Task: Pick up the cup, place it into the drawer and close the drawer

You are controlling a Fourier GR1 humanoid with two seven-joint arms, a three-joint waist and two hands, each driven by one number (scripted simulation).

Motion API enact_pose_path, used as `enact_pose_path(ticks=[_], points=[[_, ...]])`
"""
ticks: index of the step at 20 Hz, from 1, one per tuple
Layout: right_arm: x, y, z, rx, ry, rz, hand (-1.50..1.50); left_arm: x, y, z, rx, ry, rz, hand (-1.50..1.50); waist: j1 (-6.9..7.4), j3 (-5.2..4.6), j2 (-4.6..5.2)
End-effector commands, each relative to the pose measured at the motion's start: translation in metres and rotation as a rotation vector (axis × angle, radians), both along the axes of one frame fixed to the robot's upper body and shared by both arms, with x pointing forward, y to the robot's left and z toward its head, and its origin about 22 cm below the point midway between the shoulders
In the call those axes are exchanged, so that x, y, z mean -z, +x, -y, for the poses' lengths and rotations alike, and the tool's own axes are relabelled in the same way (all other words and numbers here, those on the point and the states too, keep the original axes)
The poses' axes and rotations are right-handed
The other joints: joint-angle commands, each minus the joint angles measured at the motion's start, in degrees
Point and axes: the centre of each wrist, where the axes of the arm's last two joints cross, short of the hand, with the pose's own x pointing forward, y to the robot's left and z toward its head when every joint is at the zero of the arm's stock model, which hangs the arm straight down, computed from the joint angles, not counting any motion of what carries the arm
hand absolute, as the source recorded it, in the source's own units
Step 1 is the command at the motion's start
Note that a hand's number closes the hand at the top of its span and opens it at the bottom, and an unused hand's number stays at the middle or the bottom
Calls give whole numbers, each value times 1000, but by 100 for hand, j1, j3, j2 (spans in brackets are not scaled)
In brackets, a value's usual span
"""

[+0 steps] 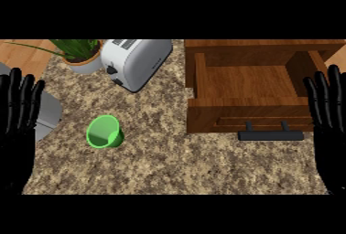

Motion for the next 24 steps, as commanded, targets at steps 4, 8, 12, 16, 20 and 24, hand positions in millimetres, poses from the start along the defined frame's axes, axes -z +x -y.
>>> enact_pose_path(ticks=[4, 8, 12, 16, 20, 24], points=[[-6, 0, 11, 29, 0, -8, -150, -3, -7, 17, 316, -5, -26, -150, 10, -158, -7], [13, -9, 5, -17, -95, -104, -150, 26, -2, 11, 470, -213, -188, -150, -4, -167, 10], [26, -12, 18, -20, -99, -107, -150, 41, 5, 0, 470, -248, -237, -150, -6, -155, 0], [18, 5, 20, -23, -122, -105, -150, 64, -1, -35, 478, -266, -257, -150, 21, -157, 0], [13, 11, 15, -37, -124, -99, -150, 82, 12, -53, 396, -256, -298, -150, 18, -157, 3], [6, 4, 24, -28, -124, -88, -150, 122, 8, -49, 339, -206, -325, -150, -6, -159, 1]])
